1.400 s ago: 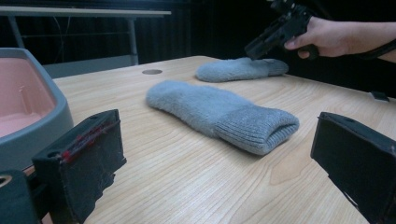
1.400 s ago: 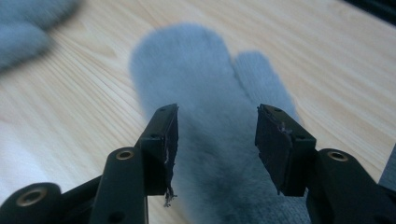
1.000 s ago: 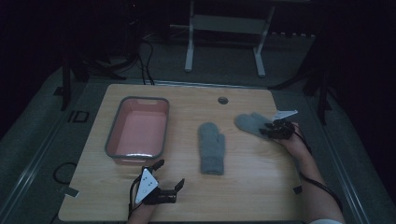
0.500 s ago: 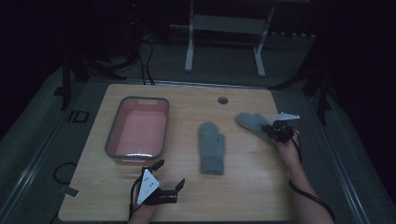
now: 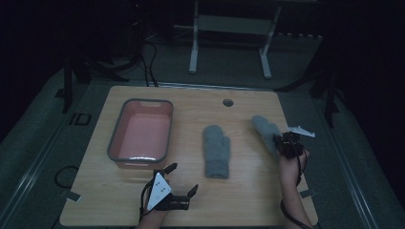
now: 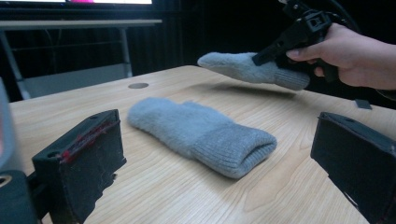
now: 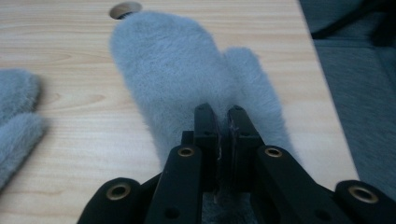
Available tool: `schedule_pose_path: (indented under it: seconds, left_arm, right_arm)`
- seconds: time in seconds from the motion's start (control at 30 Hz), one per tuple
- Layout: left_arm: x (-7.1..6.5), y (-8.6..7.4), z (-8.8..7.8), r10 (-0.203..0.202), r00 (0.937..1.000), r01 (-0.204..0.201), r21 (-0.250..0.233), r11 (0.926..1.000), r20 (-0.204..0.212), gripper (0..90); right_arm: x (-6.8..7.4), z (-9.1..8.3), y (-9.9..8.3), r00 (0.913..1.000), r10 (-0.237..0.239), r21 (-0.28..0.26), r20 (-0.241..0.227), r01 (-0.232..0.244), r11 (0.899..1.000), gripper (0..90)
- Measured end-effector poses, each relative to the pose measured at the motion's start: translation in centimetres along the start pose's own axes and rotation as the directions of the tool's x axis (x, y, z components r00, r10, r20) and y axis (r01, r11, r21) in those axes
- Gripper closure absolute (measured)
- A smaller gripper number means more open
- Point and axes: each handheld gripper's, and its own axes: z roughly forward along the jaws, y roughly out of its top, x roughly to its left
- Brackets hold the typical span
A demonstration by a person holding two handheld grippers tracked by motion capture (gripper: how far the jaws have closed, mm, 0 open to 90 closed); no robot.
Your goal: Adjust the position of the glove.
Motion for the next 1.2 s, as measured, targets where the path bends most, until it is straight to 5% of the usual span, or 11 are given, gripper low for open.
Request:
schedule_pose_path:
  seconds: [0.23, 0.37, 0.5, 0.63, 0.73, 0.8, 0.9, 1.07, 1.17, 1.2]
  left_arm:
    - [-0.4, 0.4, 0.7, 0.02, 0.9985, -0.019, -0.021, 0.9996, 0.05, 2.7]
    - [-0.4, 0.4, 1.0, 0.017, 0.9976, -0.016, -0.023, 0.9996, 0.067, 2.7]
    - [-0.2, 0.3, 1.3, 0.013, 0.9968, -0.012, -0.013, 0.9998, 0.079, 2.7]
    - [0.0, 0.3, 1.2, 0.013, 0.9966, -0.012, -0.011, 0.9999, 0.082, 2.6]
    - [0.1, 0.1, 1.1, 0.008, 0.9967, -0.008, -0.004, 1.0, 0.08, 2.7]
    - [0.2, 0.0, 1.1, 0.006, 0.9966, -0.006, 0.0, 1.0, 0.082, 2.7]
    - [0.3, -0.1, 1.0, 0.007, 0.996, -0.008, 0.004, 1.0, 0.089, 2.7]
    - [0.5, -0.3, 1.1, 0.008, 0.9946, -0.01, 0.012, 0.9999, 0.104, 2.7]
    - [0.5, -0.4, 1.3, 0.001, 0.994, -0.003, 0.016, 0.9999, 0.11, 2.7]
    - [0.5, -0.5, 1.4, 0.003, 0.994, -0.005, 0.018, 0.9998, 0.11, 2.7]
  right_arm:
    - [2.1, -1.9, -1.7, 0.9905, 0.109, -0.011, 0.084, -0.108, 0.994, 84.7]
    - [2.3, -0.6, -3.0, 0.9797, 0.158, 0.016, 0.123, -0.161, 0.987, 84.6]
    - [2.3, 1.1, -3.9, 0.9822, 0.169, 0.069, 0.082, -0.174, 0.982, 83.2]
    - [2.4, 1.2, -3.5, 0.9929, 0.111, 0.09, 0.042, -0.115, 0.989, 71.3]
    - [2.3, 0.6, -3.0, 0.9977, 0.057, 0.077, -0.037, -0.054, 0.996, 56.9]
    - [2.0, 0.1, -2.7, 0.9966, -0.018, 0.066, -0.081, 0.023, 0.998, 51.1]
    - [1.3, -0.9, -2.3, 0.9744, -0.186, 0.029, -0.126, 0.191, 0.981, 49.3]
    - [-0.8, -2.0, -1.5, 0.9286, -0.309, 0.003, -0.205, 0.316, 0.949, 53.0]
    - [-1.7, -1.5, -1.2, 0.9241, -0.309, 0.031, -0.225, 0.324, 0.946, 50.6]
    - [-1.8, -1.2, -1.2, 0.9259, -0.322, 0.04, -0.197, 0.336, 0.941, 50.4]
